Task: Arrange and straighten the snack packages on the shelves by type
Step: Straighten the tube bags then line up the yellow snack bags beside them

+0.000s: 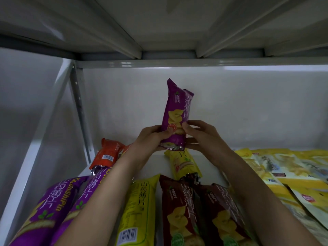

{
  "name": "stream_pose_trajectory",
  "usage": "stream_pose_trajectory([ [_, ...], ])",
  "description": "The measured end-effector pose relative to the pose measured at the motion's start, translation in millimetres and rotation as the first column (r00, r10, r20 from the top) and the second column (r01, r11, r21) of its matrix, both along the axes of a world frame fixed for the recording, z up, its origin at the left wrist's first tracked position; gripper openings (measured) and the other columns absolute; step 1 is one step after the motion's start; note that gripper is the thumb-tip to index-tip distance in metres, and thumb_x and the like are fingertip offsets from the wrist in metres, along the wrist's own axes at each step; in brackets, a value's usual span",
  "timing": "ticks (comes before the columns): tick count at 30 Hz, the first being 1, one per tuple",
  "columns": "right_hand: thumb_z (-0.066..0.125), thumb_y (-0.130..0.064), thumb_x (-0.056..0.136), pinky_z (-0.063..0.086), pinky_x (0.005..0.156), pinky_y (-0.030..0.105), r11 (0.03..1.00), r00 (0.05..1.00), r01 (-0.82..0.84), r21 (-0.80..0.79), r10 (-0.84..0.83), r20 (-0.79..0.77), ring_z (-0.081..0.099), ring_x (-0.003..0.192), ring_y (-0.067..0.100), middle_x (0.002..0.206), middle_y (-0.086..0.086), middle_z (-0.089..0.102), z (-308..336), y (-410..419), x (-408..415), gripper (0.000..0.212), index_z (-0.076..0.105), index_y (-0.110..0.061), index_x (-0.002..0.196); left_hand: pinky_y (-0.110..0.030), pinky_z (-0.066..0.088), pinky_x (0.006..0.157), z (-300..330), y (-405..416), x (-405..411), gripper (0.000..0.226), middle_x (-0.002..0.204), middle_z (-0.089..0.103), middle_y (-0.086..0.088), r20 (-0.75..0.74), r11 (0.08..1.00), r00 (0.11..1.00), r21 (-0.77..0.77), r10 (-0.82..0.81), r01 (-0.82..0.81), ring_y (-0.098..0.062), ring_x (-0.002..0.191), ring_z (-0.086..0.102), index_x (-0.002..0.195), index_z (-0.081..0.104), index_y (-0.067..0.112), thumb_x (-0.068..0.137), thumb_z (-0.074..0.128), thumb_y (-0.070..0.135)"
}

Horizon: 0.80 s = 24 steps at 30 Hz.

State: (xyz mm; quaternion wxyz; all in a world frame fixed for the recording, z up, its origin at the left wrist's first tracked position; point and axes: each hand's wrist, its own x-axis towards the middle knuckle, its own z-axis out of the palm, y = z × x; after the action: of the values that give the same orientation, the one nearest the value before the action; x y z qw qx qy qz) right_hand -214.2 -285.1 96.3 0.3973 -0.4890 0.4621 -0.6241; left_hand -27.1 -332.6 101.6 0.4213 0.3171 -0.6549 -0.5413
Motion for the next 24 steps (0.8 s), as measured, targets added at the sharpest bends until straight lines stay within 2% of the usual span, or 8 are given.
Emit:
stream_pose_trajectory([
  [3,0.074,-0.032,0.095,0.064,0.082,0.037,0.998,0.995,-0.054,0.022,0.053,0.081,0.078,0.100,0.030,0.121,0.014,0.075,6,2,-4,0.056,0.058,-0.002,0.140,-0.037,0.059,0.097,3,3,-1,0.029,0.111,0.080,-0.009,-0.069,0.998,0.997,0.052,-0.038,0.042,-0.024,0.106,0.076,0.124,0.070,0.009,0.100,0.066,0.023],
  [6,0.064,-0.036,0.102,0.064,0.084,0.033,0.989,0.989,-0.145,0.032,0.146,-0.036,0.077,0.102,0.028,0.116,0.010,0.078,9,8,-6,0.041,0.070,-0.004,0.127,-0.033,0.060,0.094,5,6,-3,0.026,0.114,0.079,-0.008,-0.087,0.993,0.993,0.087,-0.078,0.086,-0.022,0.107,0.076,0.124,0.069,0.010,0.101,0.064,0.020],
  [10,0.062,-0.033,0.103,0.063,0.077,0.030,0.997,0.989,-0.071,-0.019,0.068,-0.130,0.079,0.097,0.025,0.110,0.010,0.080,10,9,-4,0.035,0.072,-0.005,0.122,-0.030,0.060,0.092,10,13,-6,0.032,0.109,0.080,-0.005,-0.084,0.992,0.995,0.110,-0.054,0.063,-0.018,0.100,0.075,0.125,0.071,0.009,0.101,0.063,0.028],
  [12,0.064,-0.030,0.102,0.063,0.073,0.028,0.998,0.987,-0.043,-0.044,0.035,-0.157,0.079,0.094,0.023,0.108,0.011,0.080,10,9,-2,0.032,0.072,-0.005,0.120,-0.030,0.061,0.090,12,15,-6,0.034,0.103,0.081,-0.003,-0.084,0.997,0.996,0.067,-0.032,0.038,-0.017,0.097,0.077,0.122,0.072,0.010,0.101,0.064,0.036],
  [14,0.066,-0.030,0.101,0.063,0.072,0.027,0.998,0.988,-0.039,-0.056,0.031,-0.149,0.079,0.091,0.022,0.104,0.008,0.081,11,9,1,0.032,0.073,-0.005,0.119,-0.031,0.061,0.088,12,15,-4,0.031,0.104,0.081,-0.004,-0.089,1.000,0.996,0.013,0.011,-0.010,-0.018,0.097,0.078,0.119,0.072,0.010,0.101,0.065,0.034],
  [19,0.066,-0.036,0.099,0.063,0.086,0.033,0.995,0.990,-0.075,-0.062,0.067,-0.126,0.078,0.101,0.021,0.110,0.005,0.080,13,10,6,0.037,0.073,-0.008,0.122,-0.030,0.063,0.085,12,13,1,0.014,0.105,0.081,-0.004,-0.114,0.998,0.992,-0.021,0.049,-0.052,-0.018,0.096,0.078,0.107,0.073,0.018,0.104,0.063,0.027],
  [24,0.069,-0.023,0.099,0.063,0.094,0.041,0.994,0.993,-0.027,-0.108,0.015,-0.113,0.078,0.102,0.023,0.109,0.008,0.080,11,8,6,0.029,0.073,-0.005,0.121,-0.035,0.062,0.091,15,13,1,0.030,0.108,0.080,-0.005,-0.093,0.999,0.995,0.006,0.034,-0.034,-0.018,0.097,0.078,0.121,0.071,0.010,0.102,0.064,0.032],
])
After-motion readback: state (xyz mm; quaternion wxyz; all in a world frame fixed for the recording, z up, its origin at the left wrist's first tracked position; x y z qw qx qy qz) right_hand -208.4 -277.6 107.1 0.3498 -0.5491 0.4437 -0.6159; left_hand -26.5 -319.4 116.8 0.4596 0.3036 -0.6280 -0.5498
